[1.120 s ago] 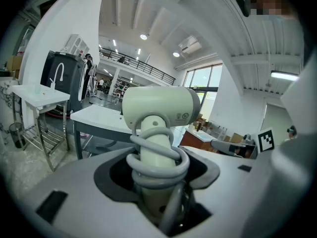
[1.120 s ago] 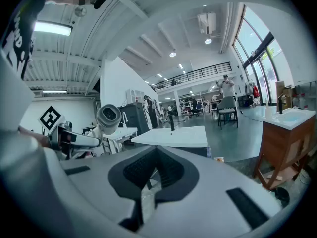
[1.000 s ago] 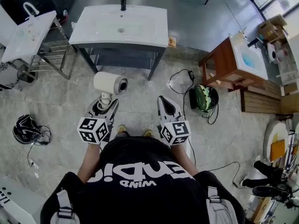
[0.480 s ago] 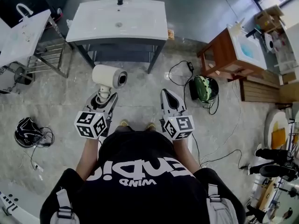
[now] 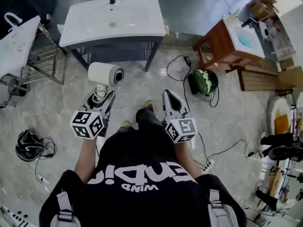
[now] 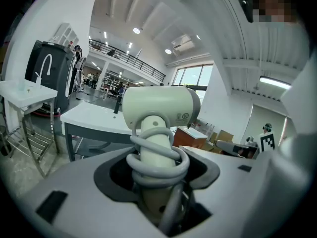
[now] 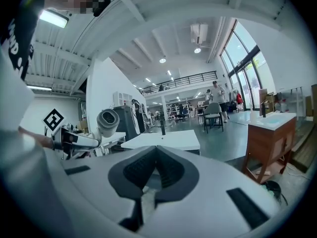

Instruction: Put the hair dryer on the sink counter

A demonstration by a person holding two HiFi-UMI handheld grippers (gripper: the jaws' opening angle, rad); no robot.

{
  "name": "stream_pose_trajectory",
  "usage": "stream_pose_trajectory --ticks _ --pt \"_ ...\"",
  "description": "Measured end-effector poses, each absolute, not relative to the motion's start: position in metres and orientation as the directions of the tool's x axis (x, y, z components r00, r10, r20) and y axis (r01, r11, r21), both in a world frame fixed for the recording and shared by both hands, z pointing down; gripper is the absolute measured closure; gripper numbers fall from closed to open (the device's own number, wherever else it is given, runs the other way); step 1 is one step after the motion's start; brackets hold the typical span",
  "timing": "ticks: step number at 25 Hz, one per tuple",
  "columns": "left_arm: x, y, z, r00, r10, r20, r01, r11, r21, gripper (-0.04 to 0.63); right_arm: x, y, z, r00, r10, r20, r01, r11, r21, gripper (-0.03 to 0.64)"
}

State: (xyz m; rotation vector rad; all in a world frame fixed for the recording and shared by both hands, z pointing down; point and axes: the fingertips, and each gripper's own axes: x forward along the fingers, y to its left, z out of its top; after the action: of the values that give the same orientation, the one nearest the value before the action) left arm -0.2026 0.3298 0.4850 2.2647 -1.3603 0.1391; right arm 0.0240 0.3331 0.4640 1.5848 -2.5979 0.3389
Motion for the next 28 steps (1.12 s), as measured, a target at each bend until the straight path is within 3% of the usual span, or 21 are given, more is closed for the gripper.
stream_pose_trajectory --ticks 28 --pt "-0.198 0.221 0.493 0.512 -0.791 0.335 -0.844 -0.391 0.368 0.331 0.020 0.230 0.479 -0.452 -0.869 0.200 -0.890 0.424 -0.169 0.598"
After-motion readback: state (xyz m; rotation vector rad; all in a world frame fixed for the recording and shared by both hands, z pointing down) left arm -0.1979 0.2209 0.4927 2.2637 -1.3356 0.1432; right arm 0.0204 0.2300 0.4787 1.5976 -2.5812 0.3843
